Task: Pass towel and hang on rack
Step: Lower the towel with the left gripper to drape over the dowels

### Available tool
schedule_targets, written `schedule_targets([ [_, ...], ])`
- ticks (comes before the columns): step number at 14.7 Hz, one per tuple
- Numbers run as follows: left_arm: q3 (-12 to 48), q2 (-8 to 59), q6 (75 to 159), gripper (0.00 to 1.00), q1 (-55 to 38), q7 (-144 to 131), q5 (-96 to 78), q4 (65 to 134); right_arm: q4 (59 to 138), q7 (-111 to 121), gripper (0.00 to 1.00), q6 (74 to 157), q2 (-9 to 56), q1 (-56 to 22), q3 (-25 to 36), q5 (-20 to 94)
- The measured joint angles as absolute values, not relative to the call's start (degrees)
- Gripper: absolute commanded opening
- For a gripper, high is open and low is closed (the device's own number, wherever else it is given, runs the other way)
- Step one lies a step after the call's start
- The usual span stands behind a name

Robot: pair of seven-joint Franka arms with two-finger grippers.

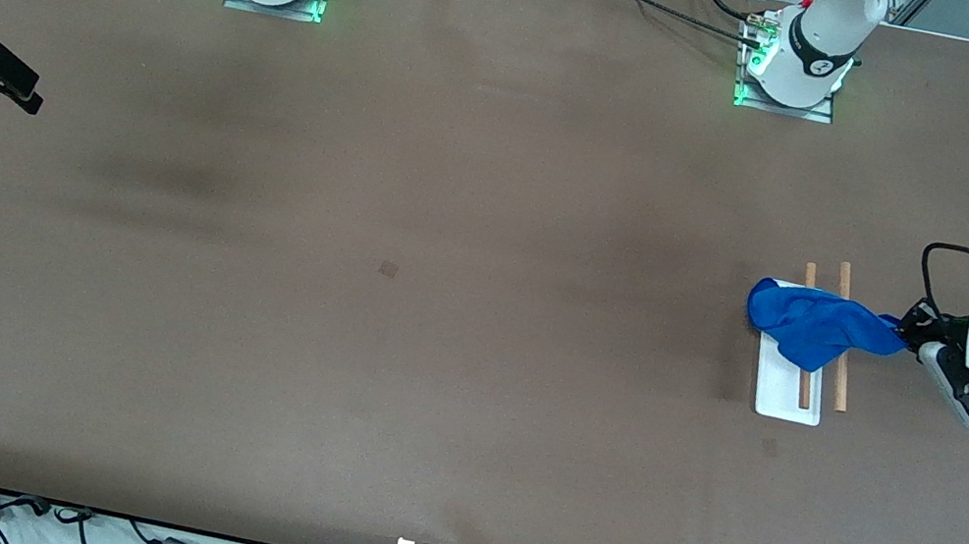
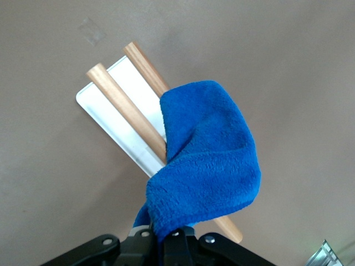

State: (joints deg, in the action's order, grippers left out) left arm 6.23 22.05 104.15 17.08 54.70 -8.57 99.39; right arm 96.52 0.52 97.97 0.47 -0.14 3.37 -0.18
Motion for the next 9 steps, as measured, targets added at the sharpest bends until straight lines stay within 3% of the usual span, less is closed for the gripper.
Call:
schedule_targets([
  [6, 6.7, 22.1, 109.4, 0.04, 16.9, 54.4, -8.6, 102.0, 96.5, 0.6, 1.00, 98.0, 0.2, -0.1, 3.3, -0.2],
  [9, 6.7, 22.1, 111.2, 0.15, 16.9, 54.7, -8.6, 103.1, 96.5, 0.6, 1.00, 98.0, 0.2, -0.1, 3.3, -0.3],
])
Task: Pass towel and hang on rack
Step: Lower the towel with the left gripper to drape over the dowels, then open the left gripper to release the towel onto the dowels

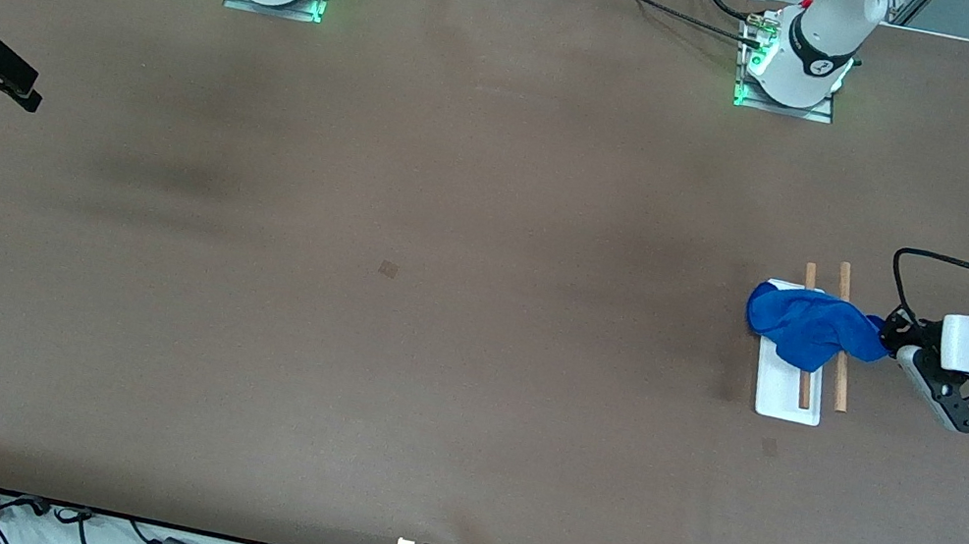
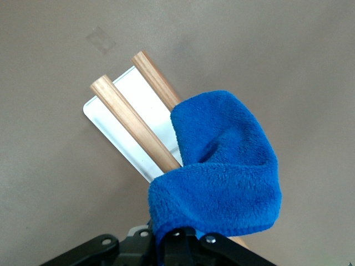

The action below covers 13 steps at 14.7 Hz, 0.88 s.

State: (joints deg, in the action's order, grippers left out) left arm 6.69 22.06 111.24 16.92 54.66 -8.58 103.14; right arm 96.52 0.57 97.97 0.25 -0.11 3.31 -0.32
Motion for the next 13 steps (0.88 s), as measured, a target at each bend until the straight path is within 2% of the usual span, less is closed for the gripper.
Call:
schedule_targets([
  [4, 6.7, 22.0, 111.3, 0.51, 17.0, 54.8, -8.6, 103.1, 96.5, 1.8, 1.00, 98.0, 0.2, 0.7, 2.5, -0.4],
  [6, 6.7, 22.0, 111.3, 0.61, 17.0, 55.5, -8.6, 102.8, 96.5, 1.9, 1.00, 98.0, 0.2, 0.8, 2.4, -0.4],
  [8, 6.6, 22.0, 111.3, 0.57, 17.2, 56.9, -8.6, 102.5, 96.5, 1.5, 1.00, 98.0, 0.2, 0.8, 2.3, -0.4],
  [13, 6.0, 22.0, 111.4, 0.57, 18.3, 62.5, -8.6, 102.3, 96.5, 0.5, 1.00, 98.0, 0.2, 0.8, 2.2, -0.4],
])
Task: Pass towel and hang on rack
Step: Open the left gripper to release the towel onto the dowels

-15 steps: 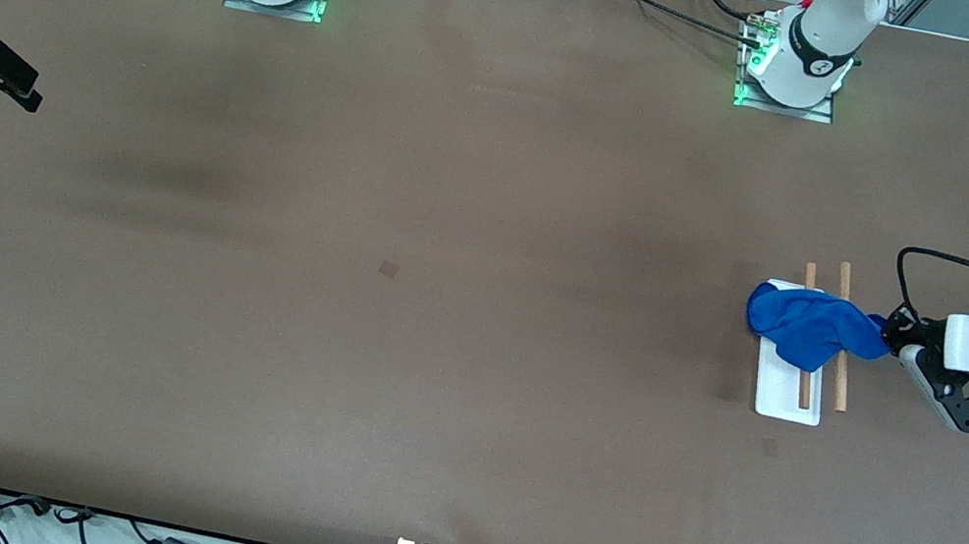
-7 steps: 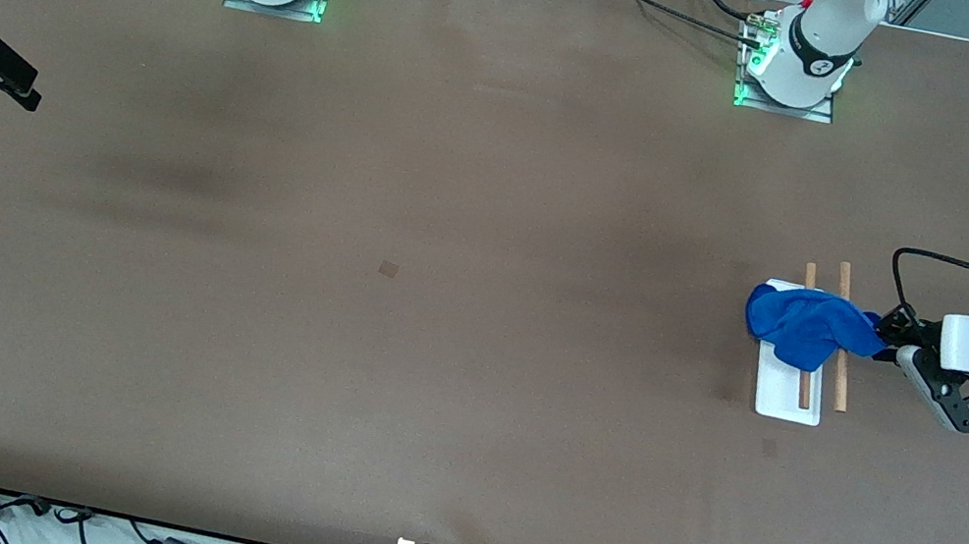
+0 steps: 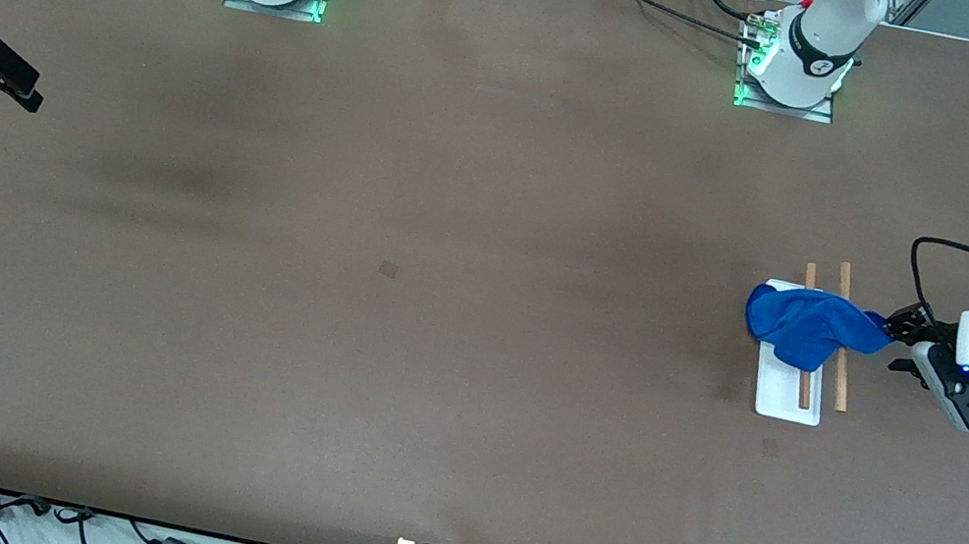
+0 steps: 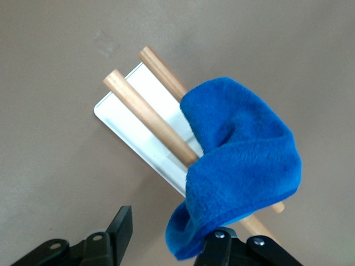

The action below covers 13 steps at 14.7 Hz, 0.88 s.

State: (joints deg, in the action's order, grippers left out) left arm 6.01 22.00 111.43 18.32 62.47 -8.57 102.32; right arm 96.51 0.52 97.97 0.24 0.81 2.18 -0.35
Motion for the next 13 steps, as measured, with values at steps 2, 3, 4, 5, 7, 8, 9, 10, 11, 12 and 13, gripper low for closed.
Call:
schedule_targets([
  [2, 6.0, 22.0, 111.6, 0.57, 18.7, 64.3, -8.6, 101.9, 96.5, 1.1, 1.00, 98.0, 0.2, 0.8, 2.2, -0.4],
  [3, 6.0, 22.0, 111.6, 0.57, 18.8, 64.7, -8.6, 101.6, 96.5, 1.2, 1.00, 98.0, 0.2, 0.8, 2.2, -0.4],
  [4, 6.0, 22.0, 111.6, 0.57, 18.8, 64.8, -8.6, 101.3, 96.5, 1.2, 1.00, 98.0, 0.2, 0.8, 2.2, -0.4],
  [5, 6.0, 22.0, 111.6, 0.57, 18.8, 64.8, -8.6, 101.0, 96.5, 1.2, 1.00, 98.0, 0.2, 0.8, 2.2, -0.4],
  [7, 6.0, 22.0, 111.3, 0.57, 18.8, 64.8, -8.6, 100.6, 96.5, 1.2, 1.00, 97.9, 0.2, 0.8, 2.2, -0.4],
  [8, 6.0, 22.0, 110.8, 0.57, 18.8, 64.8, -8.6, 100.2, 96.5, 1.3, 1.00, 97.9, 0.2, 0.8, 2.2, -0.4],
  [9, 6.0, 22.0, 109.7, 0.57, 18.8, 64.8, -8.6, 99.5, 96.5, 1.3, 1.00, 97.9, 0.2, 0.8, 2.2, -0.4],
  [10, 6.0, 22.0, 108.6, 0.56, 18.8, 64.8, -8.6, 98.8, 96.5, 1.4, 1.00, 97.9, 0.2, 0.8, 2.2, -0.5],
  [11, 6.0, 22.0, 107.6, 0.55, 18.8, 64.7, -8.6, 98.0, 96.5, 1.5, 1.00, 97.9, 0.2, 0.8, 2.2, -0.7],
  [12, 6.0, 22.0, 106.8, 0.55, 18.8, 64.7, -8.6, 97.4, 96.5, 1.5, 1.00, 97.9, 0.2, 0.8, 2.1, -0.8],
  [13, 6.0, 22.0, 106.3, 0.54, 18.8, 64.7, -8.6, 97.0, 96.5, 1.5, 1.00, 97.9, 0.2, 0.8, 2.1, -0.9],
])
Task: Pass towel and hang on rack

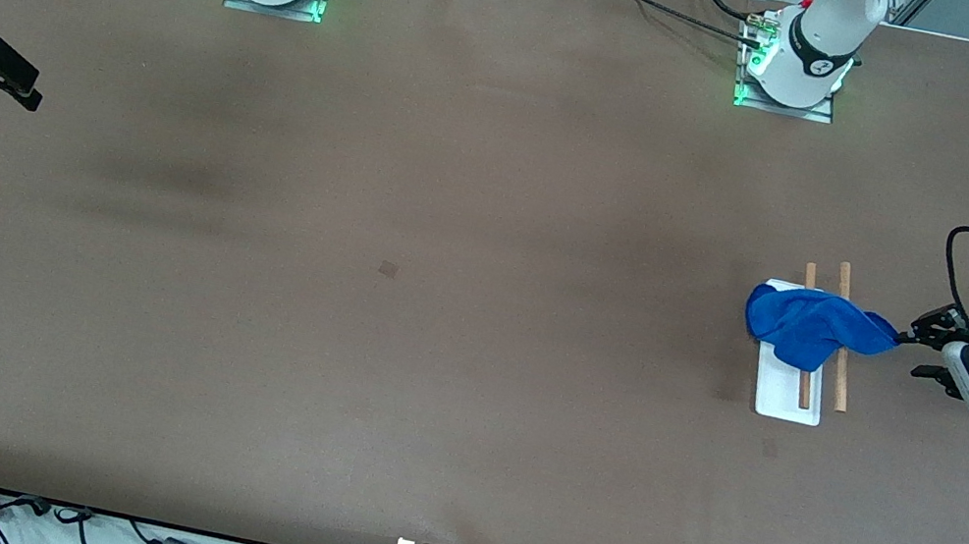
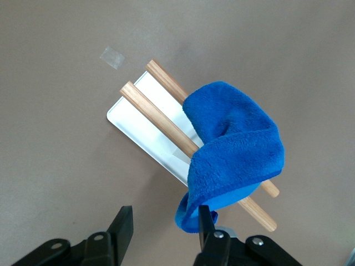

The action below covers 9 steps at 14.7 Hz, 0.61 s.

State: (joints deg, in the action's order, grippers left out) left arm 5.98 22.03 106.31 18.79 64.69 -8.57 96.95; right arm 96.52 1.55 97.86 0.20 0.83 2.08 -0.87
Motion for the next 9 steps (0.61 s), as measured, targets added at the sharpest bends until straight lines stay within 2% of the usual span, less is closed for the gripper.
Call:
schedule_targets([
  [3, 6.0, 22.0, 105.4, 0.51, 18.8, 64.4, -8.6, 96.4, 96.5, 1.6, 1.00, 97.9, 0.2, 0.8, 2.1, -0.9],
  [9, 6.0, 22.0, 99.5, 0.51, 18.8, 60.3, -8.6, 92.2, 98.6, 1.8, 1.00, 99.3, 0.2, 0.8, 2.0, -0.9],
])
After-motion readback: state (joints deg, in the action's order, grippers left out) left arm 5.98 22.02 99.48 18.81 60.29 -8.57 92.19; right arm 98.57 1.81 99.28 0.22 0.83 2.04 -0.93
